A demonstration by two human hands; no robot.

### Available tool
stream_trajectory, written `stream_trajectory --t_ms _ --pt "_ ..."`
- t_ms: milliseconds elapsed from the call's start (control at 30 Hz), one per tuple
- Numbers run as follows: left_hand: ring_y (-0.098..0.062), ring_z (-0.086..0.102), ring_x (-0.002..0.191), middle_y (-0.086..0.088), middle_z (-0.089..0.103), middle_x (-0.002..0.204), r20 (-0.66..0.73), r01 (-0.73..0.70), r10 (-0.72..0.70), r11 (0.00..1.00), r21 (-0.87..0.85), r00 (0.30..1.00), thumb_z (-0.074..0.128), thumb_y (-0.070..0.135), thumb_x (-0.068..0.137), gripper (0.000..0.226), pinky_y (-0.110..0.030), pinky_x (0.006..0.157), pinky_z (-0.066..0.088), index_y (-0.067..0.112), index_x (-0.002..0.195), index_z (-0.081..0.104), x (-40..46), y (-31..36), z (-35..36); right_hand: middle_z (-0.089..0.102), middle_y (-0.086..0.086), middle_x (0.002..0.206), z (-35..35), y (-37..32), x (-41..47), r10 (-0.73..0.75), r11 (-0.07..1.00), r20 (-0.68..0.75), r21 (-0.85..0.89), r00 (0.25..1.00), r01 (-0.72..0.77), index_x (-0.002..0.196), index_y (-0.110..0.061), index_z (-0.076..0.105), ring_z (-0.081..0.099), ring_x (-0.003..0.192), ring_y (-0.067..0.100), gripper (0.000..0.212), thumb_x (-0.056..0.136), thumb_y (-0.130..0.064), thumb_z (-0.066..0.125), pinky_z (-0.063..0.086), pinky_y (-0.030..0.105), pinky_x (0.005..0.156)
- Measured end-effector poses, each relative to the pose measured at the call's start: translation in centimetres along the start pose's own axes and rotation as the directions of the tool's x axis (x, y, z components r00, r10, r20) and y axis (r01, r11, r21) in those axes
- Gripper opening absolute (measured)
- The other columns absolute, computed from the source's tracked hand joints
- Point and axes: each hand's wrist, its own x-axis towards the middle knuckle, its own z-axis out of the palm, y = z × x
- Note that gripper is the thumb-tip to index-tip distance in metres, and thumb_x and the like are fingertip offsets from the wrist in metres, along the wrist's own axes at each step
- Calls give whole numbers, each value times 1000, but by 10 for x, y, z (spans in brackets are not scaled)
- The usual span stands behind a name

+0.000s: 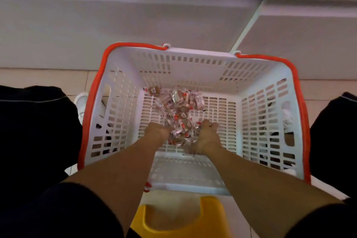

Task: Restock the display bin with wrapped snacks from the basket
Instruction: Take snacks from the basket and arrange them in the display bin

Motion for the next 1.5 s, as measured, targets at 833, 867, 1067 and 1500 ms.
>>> stream_trajectory --t_ms 833,867,1067,1500 --pt "-18 63 79 -10 62 93 360 89 -40 989 -120 932 66 7 92 7 -35 70 61 5 92 59 -30 4 -9 69 8 59 -61 5 -17 70 953 412 242 909 -183 84 -1 67 65 48 15 22 80 -15 82 61 32 55" --pt "-19 64 83 -10 61 96 369 80 -18 985 -155 929 66 8 92 8 -37 74 61 7 92 58 -35 4 -12 70 10 68 -67 5 -21 37 958 414 245 909 -151 84 -3 64 66 58 18 24 80 -18 82 63 38 67" --pt "-32 73 94 -18 69 114 494 17 242 886 -463 835 61 13 96 27 -38 73 61 7 122 55 -75 33 -41 71 12 99 -138 -21 -58 -229 913 405 405 885 51 116 -2 59 71 75 21 34 90 -17 72 63 42 74" --pt "-22 64 74 -9 58 85 710 -451 480 856 -251 515 45 42 88 33 -28 57 56 14 102 54 -286 200 -188 76 7 81 -352 -104 -213 -789 530 -160 310 593 789 93 -13 68 72 74 17 35 62 -18 83 54 23 60"
